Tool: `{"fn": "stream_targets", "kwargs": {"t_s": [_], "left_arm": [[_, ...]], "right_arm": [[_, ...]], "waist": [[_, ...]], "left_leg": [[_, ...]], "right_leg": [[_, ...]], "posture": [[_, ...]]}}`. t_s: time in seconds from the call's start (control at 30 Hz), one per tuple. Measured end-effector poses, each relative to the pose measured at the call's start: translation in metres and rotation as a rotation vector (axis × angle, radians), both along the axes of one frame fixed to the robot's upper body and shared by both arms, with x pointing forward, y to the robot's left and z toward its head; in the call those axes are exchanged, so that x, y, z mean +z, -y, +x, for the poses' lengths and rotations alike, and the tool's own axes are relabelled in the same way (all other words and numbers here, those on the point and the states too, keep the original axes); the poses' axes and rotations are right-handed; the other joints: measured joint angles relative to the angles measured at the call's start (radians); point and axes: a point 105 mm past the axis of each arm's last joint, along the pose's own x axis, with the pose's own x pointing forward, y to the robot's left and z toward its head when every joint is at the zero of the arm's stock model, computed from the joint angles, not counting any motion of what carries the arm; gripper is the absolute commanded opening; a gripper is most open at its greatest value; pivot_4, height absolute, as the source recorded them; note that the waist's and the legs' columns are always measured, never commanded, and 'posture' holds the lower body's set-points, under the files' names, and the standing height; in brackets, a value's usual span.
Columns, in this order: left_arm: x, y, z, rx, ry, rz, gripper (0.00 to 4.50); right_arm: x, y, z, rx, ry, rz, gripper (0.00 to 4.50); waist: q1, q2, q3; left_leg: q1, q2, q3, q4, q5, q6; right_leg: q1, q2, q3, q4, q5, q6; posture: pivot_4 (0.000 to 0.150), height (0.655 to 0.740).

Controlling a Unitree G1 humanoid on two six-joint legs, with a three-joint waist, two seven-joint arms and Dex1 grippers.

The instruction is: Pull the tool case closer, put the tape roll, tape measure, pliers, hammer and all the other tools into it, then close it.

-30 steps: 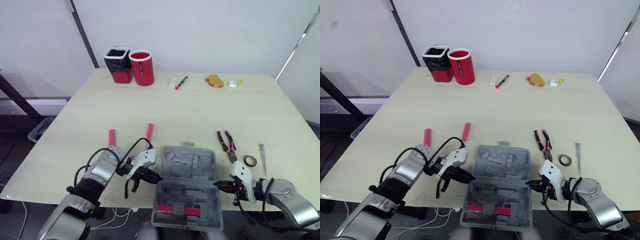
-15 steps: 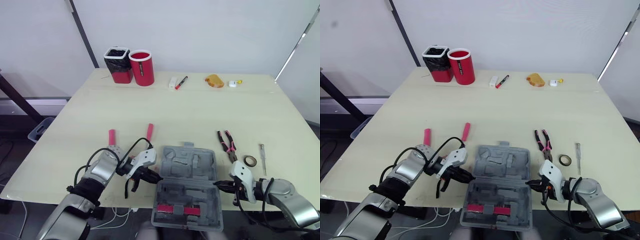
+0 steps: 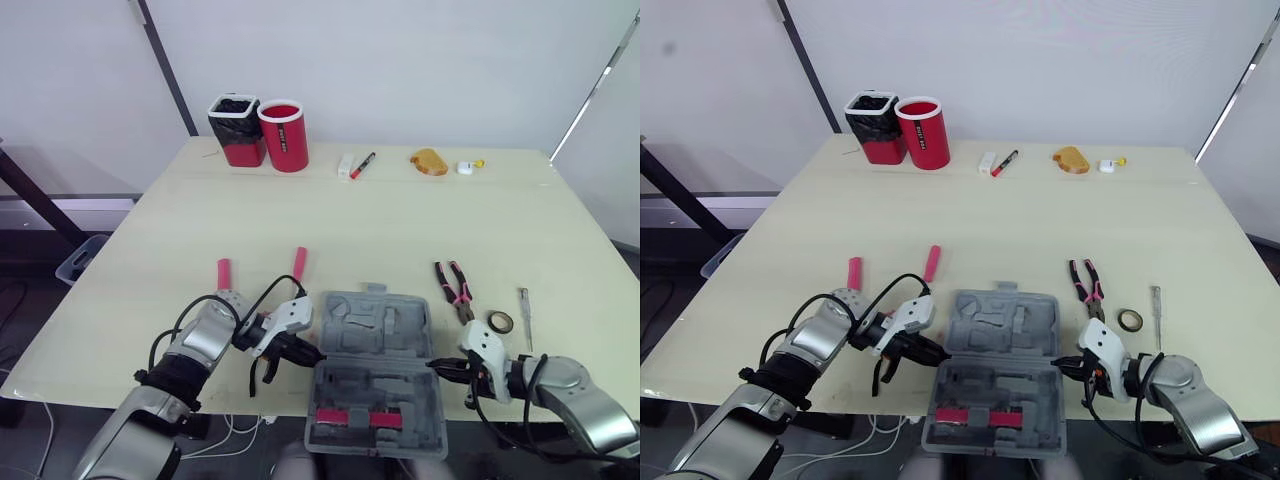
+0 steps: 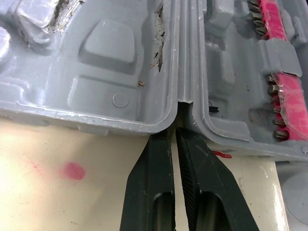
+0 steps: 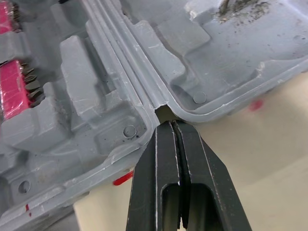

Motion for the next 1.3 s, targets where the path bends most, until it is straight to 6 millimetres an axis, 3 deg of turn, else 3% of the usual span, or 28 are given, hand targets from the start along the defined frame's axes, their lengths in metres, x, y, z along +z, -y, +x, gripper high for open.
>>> {"fn": "stream_targets", "kwargs": {"t_s": [1.07,1.3], "left_arm": [[0.0000,-0.0009,-0.0001,0.008,-0.005,0.000,0.35],[0.0008,-0.0057,0.0002,0.016,-0.003,0.008,0.35]], "right_arm": [[0.0004,-0.0001,0.0004,0.006,0.010,-0.004,0.00],[-0.0018,0.0084,-0.0008,-0.013,-0.001,-0.020,0.00]], "waist": [[-0.001,0.000,0.000],[-0.002,0.000,0.000]], "left_leg": [[0.000,0.000,0.000,0.000,0.000,0.000],[0.000,0.000,0.000,0.000,0.000,0.000]], "right_leg": [[0.000,0.000,0.000,0.000,0.000,0.000],[0.000,0.000,0.000,0.000,0.000,0.000]], "posture": [[0.150,0.7400],[0.150,0.7400]]}}
